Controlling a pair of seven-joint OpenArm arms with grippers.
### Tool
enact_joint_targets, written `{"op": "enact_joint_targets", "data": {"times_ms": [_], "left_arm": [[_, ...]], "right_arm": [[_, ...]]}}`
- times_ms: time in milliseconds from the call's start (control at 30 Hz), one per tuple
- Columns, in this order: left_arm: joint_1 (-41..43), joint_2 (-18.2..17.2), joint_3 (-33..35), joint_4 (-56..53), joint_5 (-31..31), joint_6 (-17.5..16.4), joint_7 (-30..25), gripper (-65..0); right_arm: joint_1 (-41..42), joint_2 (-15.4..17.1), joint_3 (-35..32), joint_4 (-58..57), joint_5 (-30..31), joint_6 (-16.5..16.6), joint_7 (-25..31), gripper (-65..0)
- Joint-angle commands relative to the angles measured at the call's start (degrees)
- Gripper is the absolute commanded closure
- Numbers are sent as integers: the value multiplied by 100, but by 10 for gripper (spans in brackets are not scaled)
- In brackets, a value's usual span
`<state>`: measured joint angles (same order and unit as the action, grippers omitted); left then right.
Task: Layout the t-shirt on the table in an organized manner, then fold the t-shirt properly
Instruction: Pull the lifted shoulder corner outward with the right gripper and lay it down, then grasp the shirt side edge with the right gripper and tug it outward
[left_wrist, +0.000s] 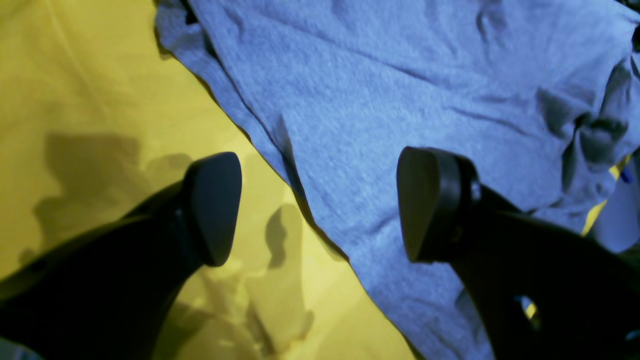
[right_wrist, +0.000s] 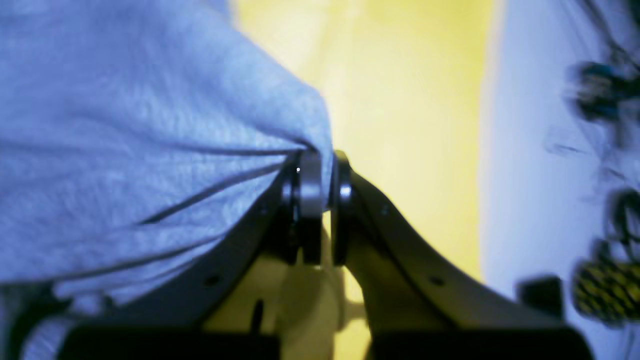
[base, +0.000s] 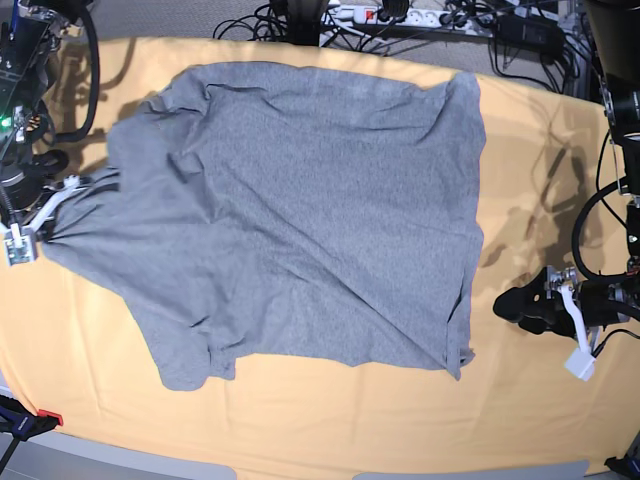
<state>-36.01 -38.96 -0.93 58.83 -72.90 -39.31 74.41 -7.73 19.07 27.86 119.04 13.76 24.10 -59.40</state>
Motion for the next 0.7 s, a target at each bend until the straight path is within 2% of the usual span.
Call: {"op": "enact_joint_targets", "data": {"times_ms": [0, 200, 300, 433, 467, 533, 567, 667], "left_arm": [[-179, -107, -48, 79, -131, -11, -103, -494], [-179, -103, -48, 79, -136, -11, -105, -494], [-177, -105, -48, 79, -131, -11, -103, -494], [-179, -105, -48, 79, -133, -11, -105, -494], [-179, -103, -48, 79, -136, -11, -105, -494], [-179, -101, -48, 79, -149, -13, -105, -494], [-179, -103, -48, 79, -162, -11, -105, -494], [-179, -103, -48, 79, -155, -11, -103, -494]], "right_arm": [[94, 103, 33, 103, -140, -177, 140, 0], [107, 92, 26, 96, -214, -428, 140, 0], [109, 87, -20, 83, 92, -337, 254, 0], [109, 70, -297, 81, 85, -225, 619, 0], [109, 72, -400, 81, 131, -114, 787, 0], [114, 76, -625, 81, 201, 363, 1027, 0], [136, 76, -750, 81, 232, 494, 1060, 0], [258, 79, -1123, 81, 247, 605, 1021, 0]]}}
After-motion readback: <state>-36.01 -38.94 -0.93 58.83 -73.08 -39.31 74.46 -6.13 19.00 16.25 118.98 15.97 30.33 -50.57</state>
